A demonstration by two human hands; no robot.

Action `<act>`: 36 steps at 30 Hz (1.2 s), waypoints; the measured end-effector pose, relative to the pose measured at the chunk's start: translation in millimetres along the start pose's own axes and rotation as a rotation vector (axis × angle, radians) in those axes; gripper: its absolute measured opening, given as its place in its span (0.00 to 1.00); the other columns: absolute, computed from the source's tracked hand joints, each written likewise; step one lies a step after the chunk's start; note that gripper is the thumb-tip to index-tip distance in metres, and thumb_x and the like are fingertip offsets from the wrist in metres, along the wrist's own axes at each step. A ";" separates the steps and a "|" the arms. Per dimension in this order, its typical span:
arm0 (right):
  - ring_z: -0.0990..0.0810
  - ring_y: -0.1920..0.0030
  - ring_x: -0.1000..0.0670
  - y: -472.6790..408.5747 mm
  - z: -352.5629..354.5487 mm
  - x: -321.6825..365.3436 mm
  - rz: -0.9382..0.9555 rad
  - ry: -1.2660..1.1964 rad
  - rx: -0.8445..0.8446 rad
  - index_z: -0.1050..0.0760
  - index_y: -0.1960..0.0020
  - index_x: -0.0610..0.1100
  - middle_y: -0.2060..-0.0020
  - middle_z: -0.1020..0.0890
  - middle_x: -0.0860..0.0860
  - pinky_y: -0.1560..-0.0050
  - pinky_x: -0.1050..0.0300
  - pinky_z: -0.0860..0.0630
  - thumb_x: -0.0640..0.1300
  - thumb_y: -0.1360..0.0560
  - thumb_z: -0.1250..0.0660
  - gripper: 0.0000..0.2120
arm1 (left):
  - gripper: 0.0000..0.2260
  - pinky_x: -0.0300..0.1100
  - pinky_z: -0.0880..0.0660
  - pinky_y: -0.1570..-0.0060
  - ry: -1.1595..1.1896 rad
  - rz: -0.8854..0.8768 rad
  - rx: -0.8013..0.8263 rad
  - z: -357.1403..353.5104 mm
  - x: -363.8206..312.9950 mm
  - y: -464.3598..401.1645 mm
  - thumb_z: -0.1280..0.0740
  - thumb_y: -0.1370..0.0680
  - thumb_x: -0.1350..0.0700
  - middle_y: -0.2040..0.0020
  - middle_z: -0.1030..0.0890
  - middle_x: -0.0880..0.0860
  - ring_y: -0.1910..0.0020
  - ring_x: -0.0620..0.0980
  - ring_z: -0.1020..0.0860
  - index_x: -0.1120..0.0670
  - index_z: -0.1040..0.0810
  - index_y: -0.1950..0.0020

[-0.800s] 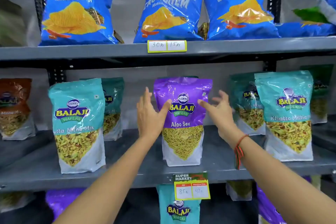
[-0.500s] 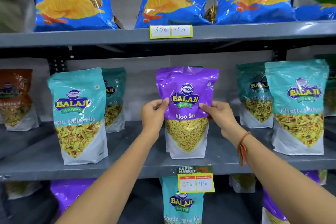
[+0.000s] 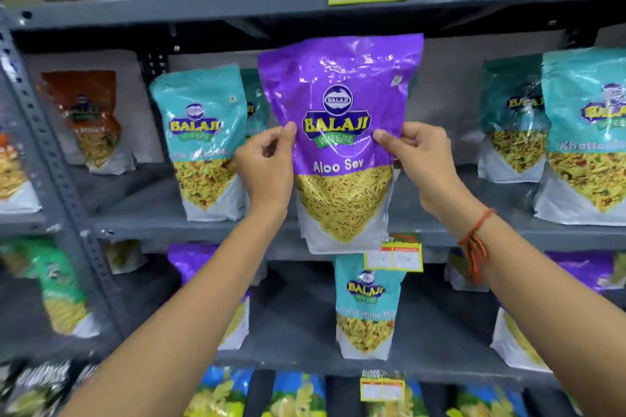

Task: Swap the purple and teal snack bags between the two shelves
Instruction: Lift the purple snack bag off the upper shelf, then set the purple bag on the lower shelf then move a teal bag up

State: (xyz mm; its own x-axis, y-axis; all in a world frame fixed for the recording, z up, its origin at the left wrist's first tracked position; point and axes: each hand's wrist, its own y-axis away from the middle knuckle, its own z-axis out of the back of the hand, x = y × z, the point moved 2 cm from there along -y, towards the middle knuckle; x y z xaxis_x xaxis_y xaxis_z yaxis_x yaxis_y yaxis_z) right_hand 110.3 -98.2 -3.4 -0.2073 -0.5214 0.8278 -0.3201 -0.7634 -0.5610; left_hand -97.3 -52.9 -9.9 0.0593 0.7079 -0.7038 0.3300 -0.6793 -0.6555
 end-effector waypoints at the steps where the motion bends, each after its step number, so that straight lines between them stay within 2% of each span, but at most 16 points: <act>1: 0.17 0.67 0.60 11.6 -7.6 1.3 -0.010 -0.026 0.039 0.16 0.48 0.39 0.67 0.14 0.57 0.66 0.67 0.23 0.39 0.24 0.29 0.07 | 0.09 0.42 0.27 0.62 0.004 -0.009 -0.017 15.5 -2.6 6.9 0.28 0.27 0.52 0.72 0.20 0.40 0.67 0.41 0.26 0.42 0.18 0.67; 5: 0.17 0.67 0.61 66.7 -36.2 -13.6 -0.069 -0.088 0.204 0.17 0.47 0.38 0.69 0.14 0.59 0.64 0.66 0.20 0.36 0.24 0.30 0.07 | 0.07 0.38 0.30 0.63 -0.036 -0.001 -0.040 77.8 3.0 44.9 0.29 0.27 0.50 0.71 0.22 0.41 0.66 0.41 0.29 0.45 0.19 0.65; 7: 0.16 0.64 0.57 94.8 -48.3 -33.8 -0.098 -0.086 0.259 0.15 0.51 0.44 0.65 0.12 0.54 0.57 0.59 0.18 0.37 0.25 0.29 0.06 | 0.08 0.39 0.30 0.63 -0.091 0.032 -0.051 108.1 17.0 70.1 0.30 0.25 0.54 0.67 0.23 0.51 0.65 0.44 0.30 0.48 0.20 0.65; 9: 0.16 0.60 0.52 118.0 -59.5 -61.9 -0.135 -0.016 0.305 0.14 0.56 0.48 0.60 0.11 0.46 0.53 0.50 0.18 0.40 0.27 0.26 0.04 | 0.11 0.39 0.29 0.64 -0.147 0.084 -0.059 135.6 37.4 94.8 0.30 0.25 0.56 0.65 0.23 0.54 0.64 0.46 0.29 0.45 0.19 0.67; 12: 0.15 0.60 0.48 140.4 -76.1 -111.3 -0.186 0.114 0.379 0.14 0.60 0.54 0.60 0.11 0.44 0.54 0.40 0.18 0.47 0.29 0.24 0.03 | 0.09 0.45 0.29 0.62 -0.284 0.203 -0.073 169.0 77.9 123.3 0.30 0.28 0.48 0.66 0.24 0.55 0.64 0.47 0.29 0.45 0.19 0.69; 14: 0.16 0.63 0.54 148.6 -86.3 -148.1 -0.235 0.201 0.413 0.15 0.63 0.54 0.63 0.11 0.51 0.56 0.41 0.18 0.45 0.28 0.24 0.06 | 0.08 0.48 0.26 0.60 -0.379 0.284 -0.079 183.7 107.9 137.4 0.31 0.30 0.42 0.68 0.21 0.56 0.67 0.47 0.28 0.43 0.18 0.67; 16: 0.20 0.68 0.61 151.6 -95.8 -184.7 -0.290 0.282 0.443 0.17 0.66 0.53 0.70 0.14 0.59 0.60 0.46 0.19 0.44 0.29 0.24 0.09 | 0.13 0.52 0.23 0.58 -0.501 0.327 -0.070 190.7 136.9 146.0 0.33 0.31 0.39 0.68 0.18 0.57 0.68 0.47 0.26 0.46 0.16 0.65; 18: 0.22 0.71 0.54 148.2 -103.7 -216.3 -0.312 0.403 0.444 0.20 0.69 0.46 0.74 0.17 0.52 0.64 0.48 0.22 0.48 0.30 0.24 0.12 | 0.17 0.54 0.22 0.56 -0.578 0.369 -0.059 191.4 163.4 148.9 0.34 0.30 0.39 0.67 0.16 0.57 0.68 0.48 0.25 0.52 0.15 0.62; 20: 0.28 0.71 0.48 140.4 -109.5 -238.8 -0.321 0.518 0.423 0.25 0.72 0.42 0.76 0.23 0.46 0.67 0.49 0.31 0.50 0.30 0.24 0.18 | 0.14 0.54 0.23 0.56 -0.619 0.399 -0.036 186.8 186.7 146.5 0.33 0.29 0.43 0.67 0.17 0.59 0.67 0.49 0.25 0.52 0.17 0.64; 23: 0.33 0.74 0.48 126.0 -114.7 -258.6 -0.318 0.579 0.387 0.27 0.74 0.43 0.79 0.31 0.51 0.68 0.52 0.40 0.48 0.29 0.25 0.19 | 0.12 0.52 0.27 0.61 -0.650 0.410 0.042 174.7 217.2 140.7 0.32 0.26 0.45 0.71 0.24 0.60 0.68 0.47 0.31 0.49 0.23 0.67; 26: 0.29 0.72 0.46 117.4 -117.8 -279.7 -0.340 0.594 0.313 0.19 0.67 0.40 0.76 0.25 0.45 0.66 0.55 0.38 0.47 0.28 0.25 0.13 | 0.18 0.53 0.28 0.65 -0.658 0.418 0.059 171.2 253.5 136.4 0.34 0.27 0.40 0.75 0.27 0.57 0.70 0.47 0.33 0.55 0.21 0.66; 27: 0.27 0.71 0.46 116.5 -118.9 -286.4 -0.343 0.593 0.291 0.18 0.65 0.39 0.74 0.22 0.43 0.66 0.55 0.37 0.46 0.28 0.25 0.12 | 0.20 0.53 0.28 0.67 -0.653 0.424 0.066 171.3 264.8 136.9 0.35 0.28 0.38 0.76 0.31 0.54 0.71 0.47 0.34 0.54 0.22 0.66; 29: 0.26 0.70 0.45 117.5 -121.9 -298.9 -0.345 0.596 0.265 0.19 0.65 0.39 0.73 0.21 0.43 0.66 0.54 0.33 0.47 0.28 0.26 0.13 | 0.22 0.54 0.28 0.68 -0.650 0.442 0.073 173.5 284.8 140.2 0.35 0.28 0.35 0.75 0.33 0.56 0.73 0.47 0.36 0.54 0.25 0.65; 31: 0.24 0.70 0.43 120.2 -123.8 -308.2 -0.350 0.615 0.259 0.21 0.66 0.38 0.73 0.19 0.42 0.68 0.54 0.33 0.49 0.27 0.27 0.15 | 0.20 0.52 0.29 0.67 -0.665 0.473 0.062 171.3 290.0 141.7 0.33 0.26 0.38 0.75 0.30 0.56 0.73 0.47 0.34 0.56 0.23 0.63; 34: 0.24 0.69 0.42 122.1 -123.3 -310.3 -0.341 0.628 0.240 0.21 0.64 0.38 0.69 0.17 0.39 0.69 0.55 0.38 0.49 0.25 0.29 0.16 | 0.15 0.47 0.30 0.64 -0.674 0.530 0.067 166.3 286.2 140.4 0.30 0.25 0.48 0.75 0.27 0.52 0.72 0.48 0.31 0.59 0.19 0.61; 36: 0.23 0.67 0.40 124.0 -123.0 -310.3 -0.359 0.617 0.219 0.21 0.62 0.39 0.67 0.16 0.40 0.65 0.56 0.37 0.47 0.25 0.29 0.13 | 0.10 0.45 0.28 0.60 -0.660 0.582 0.079 162.2 283.9 139.4 0.30 0.24 0.51 0.69 0.21 0.52 0.67 0.50 0.24 0.57 0.16 0.58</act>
State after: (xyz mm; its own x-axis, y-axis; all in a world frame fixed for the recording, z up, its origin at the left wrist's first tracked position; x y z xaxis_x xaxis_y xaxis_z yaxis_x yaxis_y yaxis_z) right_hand 21.2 15.9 -328.7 -0.6265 0.0336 0.7787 -0.2874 -0.9386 -0.1908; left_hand -187.2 22.0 -345.6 -0.3664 0.0059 -0.9305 0.3496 -0.9259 -0.1436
